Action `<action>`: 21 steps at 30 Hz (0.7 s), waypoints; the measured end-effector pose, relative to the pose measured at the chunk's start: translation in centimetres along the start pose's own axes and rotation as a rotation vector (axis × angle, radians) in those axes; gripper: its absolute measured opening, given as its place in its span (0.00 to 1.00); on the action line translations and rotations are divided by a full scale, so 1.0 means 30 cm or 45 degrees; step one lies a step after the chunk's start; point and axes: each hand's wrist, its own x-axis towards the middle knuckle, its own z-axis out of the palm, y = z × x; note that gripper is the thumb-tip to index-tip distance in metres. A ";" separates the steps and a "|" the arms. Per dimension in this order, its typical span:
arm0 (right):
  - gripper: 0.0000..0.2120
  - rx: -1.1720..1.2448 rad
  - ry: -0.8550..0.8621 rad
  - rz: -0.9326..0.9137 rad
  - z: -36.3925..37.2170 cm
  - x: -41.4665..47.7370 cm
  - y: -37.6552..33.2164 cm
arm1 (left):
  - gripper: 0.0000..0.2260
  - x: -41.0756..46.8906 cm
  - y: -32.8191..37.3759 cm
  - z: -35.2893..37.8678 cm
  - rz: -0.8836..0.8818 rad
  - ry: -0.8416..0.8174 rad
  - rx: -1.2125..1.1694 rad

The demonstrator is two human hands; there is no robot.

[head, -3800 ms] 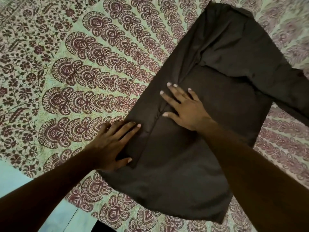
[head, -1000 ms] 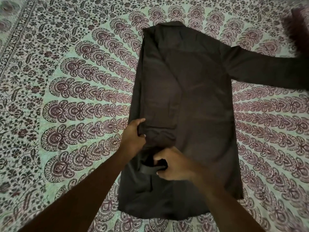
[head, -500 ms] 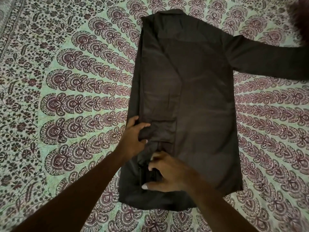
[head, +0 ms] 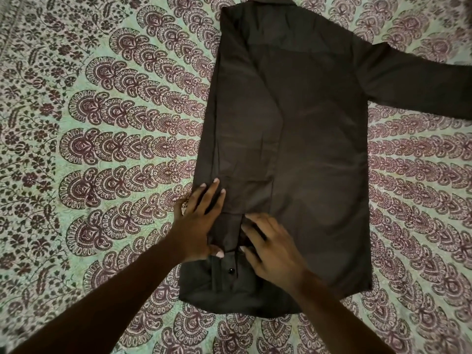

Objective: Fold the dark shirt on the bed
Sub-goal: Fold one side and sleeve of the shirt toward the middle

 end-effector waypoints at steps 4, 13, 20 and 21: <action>0.30 -0.094 -0.091 -0.216 0.002 0.117 0.049 | 0.69 0.014 -0.028 0.024 0.017 0.018 0.025; 0.36 -0.327 -0.070 0.450 -0.119 0.379 0.336 | 0.70 0.037 -0.039 0.027 0.002 -0.082 -0.063; 0.30 -0.395 -0.280 -0.356 -0.085 0.499 0.298 | 0.70 0.042 -0.051 0.045 0.012 -0.072 -0.080; 0.29 -0.389 -0.222 -0.240 -0.088 0.542 0.317 | 0.70 0.042 -0.054 0.048 0.019 -0.065 -0.087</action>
